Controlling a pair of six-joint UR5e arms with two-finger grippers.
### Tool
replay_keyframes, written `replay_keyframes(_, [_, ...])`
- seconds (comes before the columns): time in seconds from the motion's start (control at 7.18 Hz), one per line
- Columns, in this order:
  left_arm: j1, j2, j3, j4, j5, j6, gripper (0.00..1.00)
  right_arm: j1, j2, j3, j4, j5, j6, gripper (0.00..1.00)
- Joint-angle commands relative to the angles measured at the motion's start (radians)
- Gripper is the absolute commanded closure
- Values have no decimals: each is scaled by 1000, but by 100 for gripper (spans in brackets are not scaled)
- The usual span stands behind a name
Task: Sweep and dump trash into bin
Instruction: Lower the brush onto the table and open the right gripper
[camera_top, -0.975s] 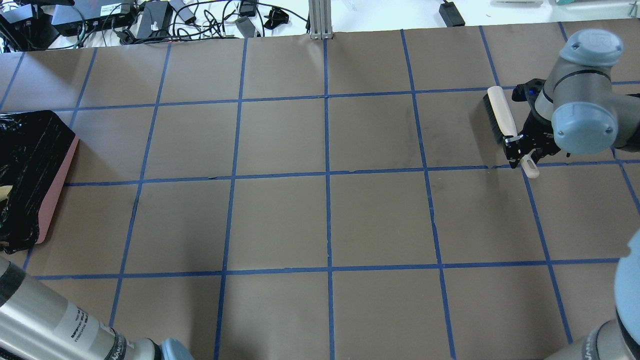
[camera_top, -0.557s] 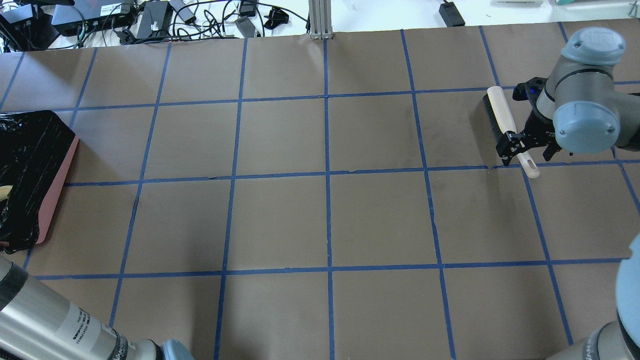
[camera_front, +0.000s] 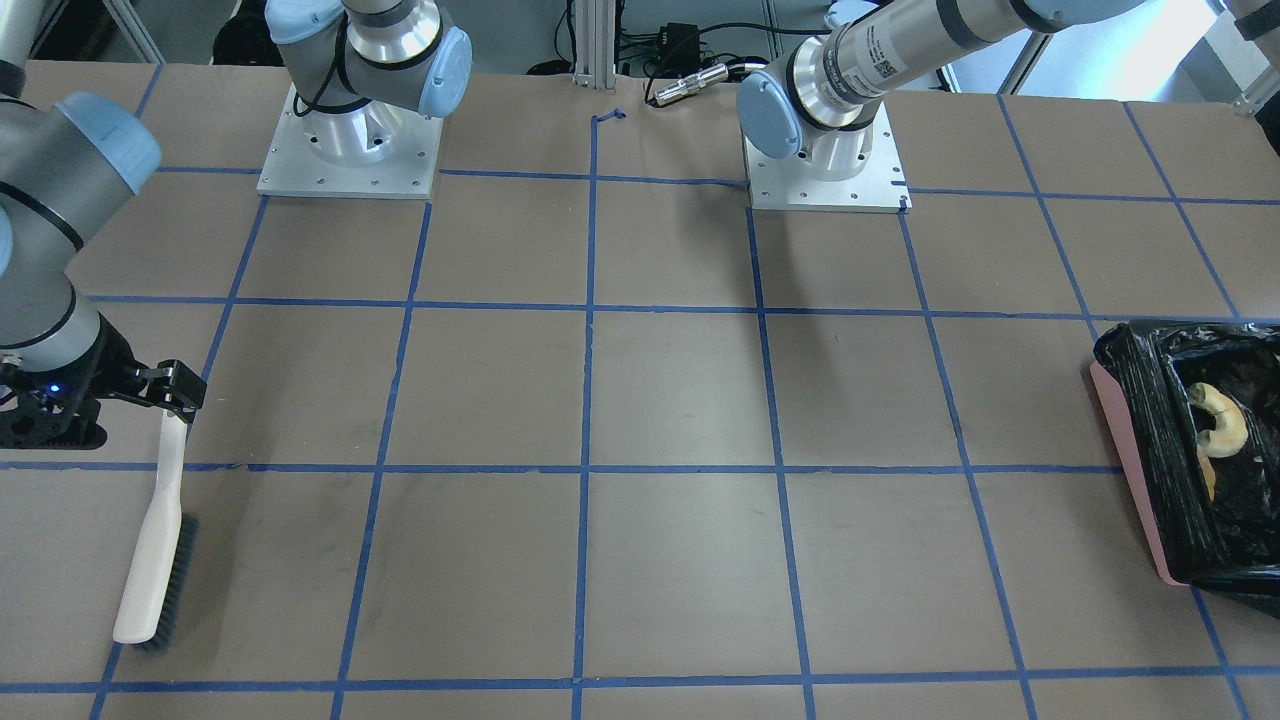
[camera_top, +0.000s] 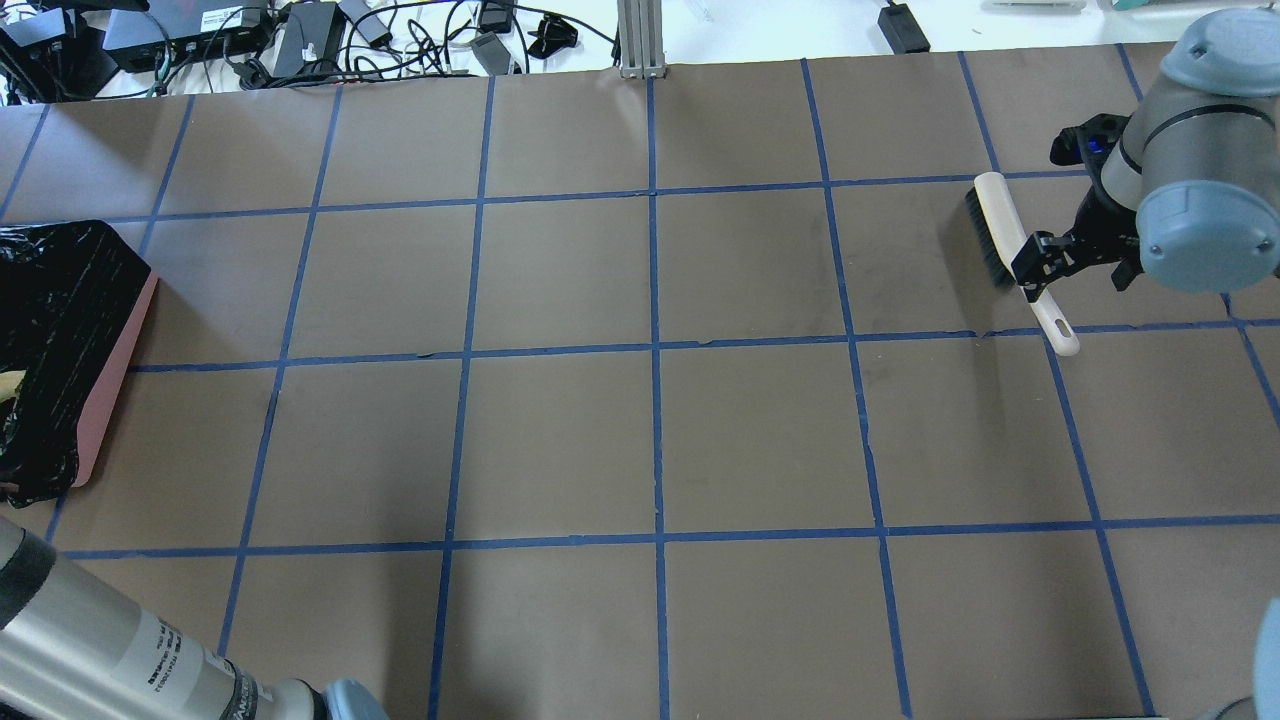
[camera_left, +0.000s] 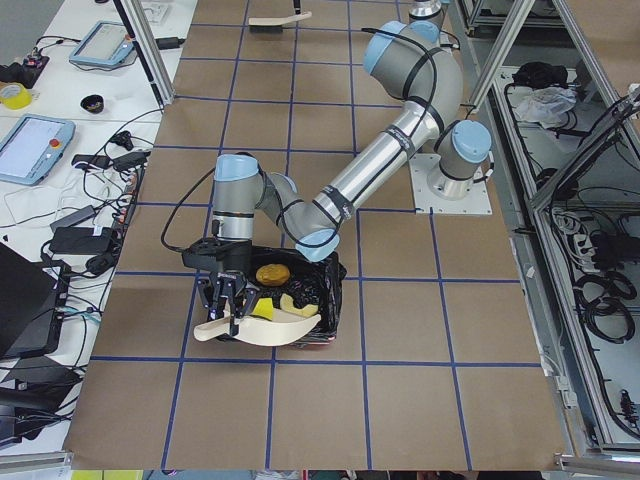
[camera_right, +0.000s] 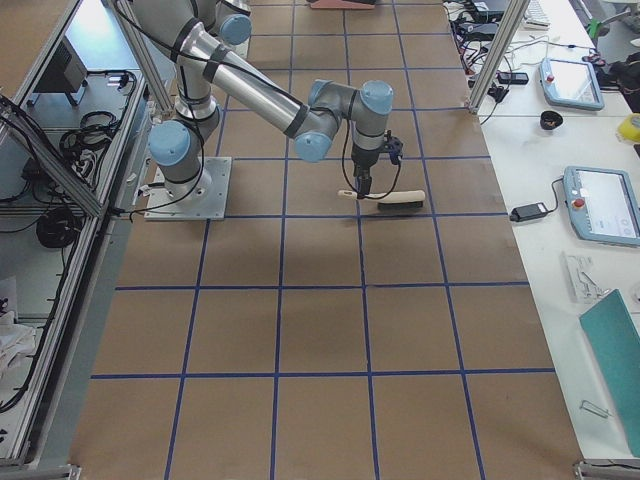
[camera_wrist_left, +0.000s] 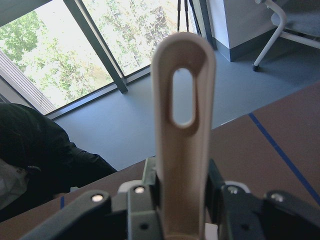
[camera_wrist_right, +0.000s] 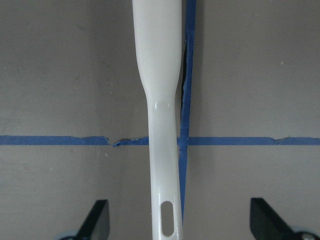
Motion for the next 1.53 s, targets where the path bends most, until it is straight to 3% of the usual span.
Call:
replay_keyframes(0.0, [-1,-3,12,12,-2,0,100,0,-98,-6,88,38,6,0])
replay_keyframes(0.14, [-3,-5,8,-23,4,-3,100,5,-136,-44,187,54,12,0])
replay_keyframes(0.28, [-1,-7,-12,24,-2,3,100,5,-153,-108,296,85,17,0])
replay_keyframes(0.56, [-1,-3,-9,24,-2,-1,100,40,-175,-214,427,82,28,0])
replay_keyframes(0.97, [-3,3,-1,18,-1,-1,100,127,-235,-236,507,153,118,0])
replay_keyframes(1.39, [-53,15,-27,67,18,0,100,173,-235,-256,550,159,142,0])
